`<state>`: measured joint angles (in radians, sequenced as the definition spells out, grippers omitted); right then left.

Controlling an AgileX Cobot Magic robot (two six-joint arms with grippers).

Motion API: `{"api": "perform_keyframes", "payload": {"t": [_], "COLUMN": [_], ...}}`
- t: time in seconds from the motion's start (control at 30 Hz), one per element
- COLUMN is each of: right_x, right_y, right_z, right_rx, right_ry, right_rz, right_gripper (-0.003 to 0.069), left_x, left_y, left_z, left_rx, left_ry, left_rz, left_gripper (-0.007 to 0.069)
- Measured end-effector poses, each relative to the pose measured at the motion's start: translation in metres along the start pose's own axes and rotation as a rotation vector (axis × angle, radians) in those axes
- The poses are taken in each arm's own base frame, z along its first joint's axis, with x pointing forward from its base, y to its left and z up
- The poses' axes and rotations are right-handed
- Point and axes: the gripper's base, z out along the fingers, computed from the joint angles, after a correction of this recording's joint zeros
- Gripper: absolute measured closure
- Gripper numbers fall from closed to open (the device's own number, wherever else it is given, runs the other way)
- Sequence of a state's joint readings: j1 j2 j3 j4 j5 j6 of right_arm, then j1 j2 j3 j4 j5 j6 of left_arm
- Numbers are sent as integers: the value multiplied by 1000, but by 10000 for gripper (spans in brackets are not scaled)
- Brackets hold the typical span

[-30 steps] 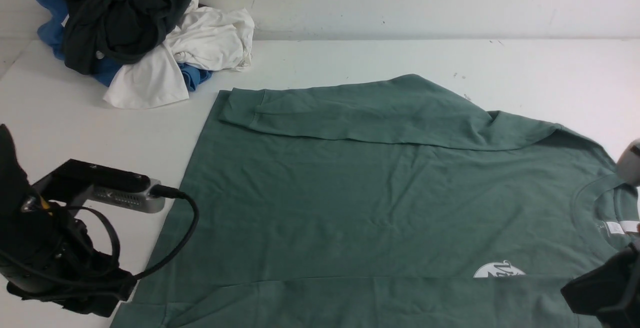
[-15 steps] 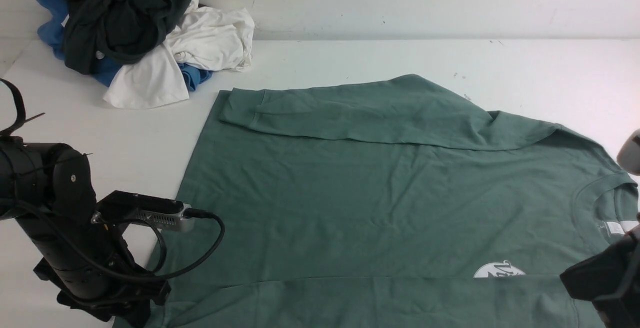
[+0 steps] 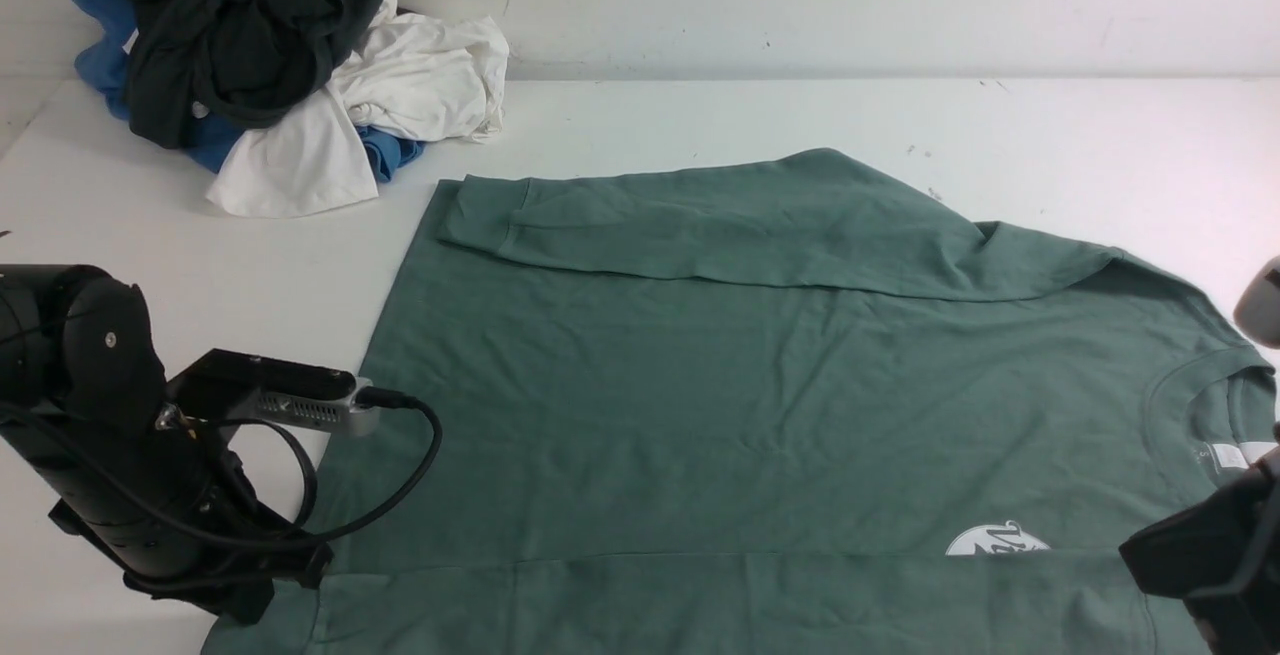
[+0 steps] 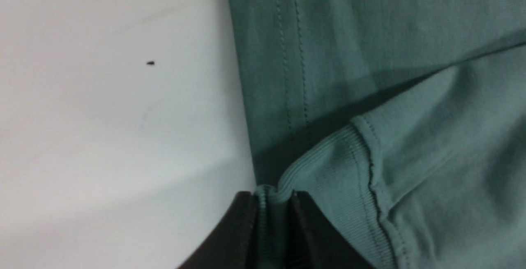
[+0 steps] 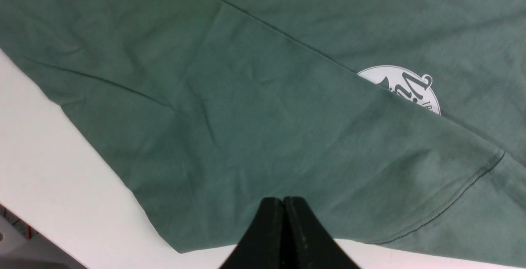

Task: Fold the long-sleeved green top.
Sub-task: Use the left arm to clamp the cuff closest to it, then use the left arm to drag and place the cuff at the centered position on the left edge of the fabric

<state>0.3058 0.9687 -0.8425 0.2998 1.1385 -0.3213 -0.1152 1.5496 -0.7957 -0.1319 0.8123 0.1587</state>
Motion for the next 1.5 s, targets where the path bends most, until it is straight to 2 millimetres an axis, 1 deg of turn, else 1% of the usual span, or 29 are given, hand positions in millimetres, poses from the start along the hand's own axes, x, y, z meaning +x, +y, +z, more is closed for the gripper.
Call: {"api": "perform_keyframes", "payload": {"t": [0.23, 0.3, 0.33, 0.37, 0.43, 0.47, 0.53, 0.57, 0.6, 0.67, 0.7, 0.73, 0.77, 0.8, 0.87, 0.93, 0.97, 1.0, 1.07, 1.13, 1.2, 1.3, 1.4, 1.43, 1.47, 1.5], "right_x": [-1, -3, -3, -5, -8, -9, -12, -15, -15, -18, -19, -20, -21, -22, -23, -23, -23, -22, -20, -16, -14, -14, -15, -15, -15, -14], "right_y": [-1, -4, -4, -8, -14, -19, -26, -32, -34, -42, -42, -47, -50, -52, -58, -64, -65, -72, -79, -93, -100, -106, -110, -111, -111, -111], "right_z": [0, 2, 2, 5, 12, 16, 27, 37, 40, 58, 59, 71, 77, 83, 100, 113, 114, 121, 127, 134, 137, 139, 140, 140, 140, 141], "right_rx": [9, 36, 39, 70, 108, 139, 175, 202, 213, 240, 240, 254, 262, 265, 279, 289, 292, 302, 309, 326, 334, 341, 347, 349, 349, 348], "right_ry": [-14, -20, -20, -12, 6, 20, 57, 86, 93, 145, 148, 176, 185, 200, 227, 254, 256, 266, 280, 294, 287, 272, 255, 253, 253, 255], "right_rz": [-1, 3, 7, 17, 42, 51, 79, 91, 96, 115, 115, 127, 129, 136, 150, 174, 182, 211, 237, 293, 318, 331, 342, 344, 343, 344], "right_gripper": [673, 673, 673, 673, 673, 673, 673, 673, 673, 672, 671, 661, 652, 644, 595, 545, 533, 488, 449, 373, 340, 325, 319, 319, 319, 319], "left_x": [3, 2, 1, -2, -7, -12, -18, -25, -28, -38, -39, -47, -51, -52, -59, -62, -63, -64, -65, -65, -65, -67, -75, -81, -82, -89], "left_y": [-4, -8, -9, -13, -18, -22, -26, -28, -29, -32, -32, -34, -34, -34, -36, -36, -37, -37, -37, -37, -37, -37, -36, -35, -35, -35], "left_z": [-13, -21, -22, -30, -39, -47, -55, -65, -70, -88, -89, -103, -111, -114, -129, -138, -140, -145, -148, -150, -149, -145, -136, -131, -131, -128], "left_rx": [-4, -10, -11, -13, -17, -17, -17, -17, -18, -20, -20, -23, -28, -29, -33, -39, -39, -42, -46, -46, -48, -51, -53, -54, -55, -62], "left_ry": [-29, -52, -55, -76, -91, -106, -123, -147, -162, -210, -215, -264, -292, -300, -345, -371, -377, -390, -393, -391, -389, -377, -351, -345, -346, -350], "left_rz": [29, 56, 61, 82, 107, 125, 141, 150, 155, 164, 165, 170, 174, 175, 186, 196, 199, 209, 218, 224, 229, 231, 231, 231, 231, 233], "left_gripper": [559, 559, 559, 559, 559, 559, 559, 559, 559, 559, 559, 559, 559, 559, 559, 559, 559, 559, 559, 559, 559, 559, 559, 559, 559, 559]}}
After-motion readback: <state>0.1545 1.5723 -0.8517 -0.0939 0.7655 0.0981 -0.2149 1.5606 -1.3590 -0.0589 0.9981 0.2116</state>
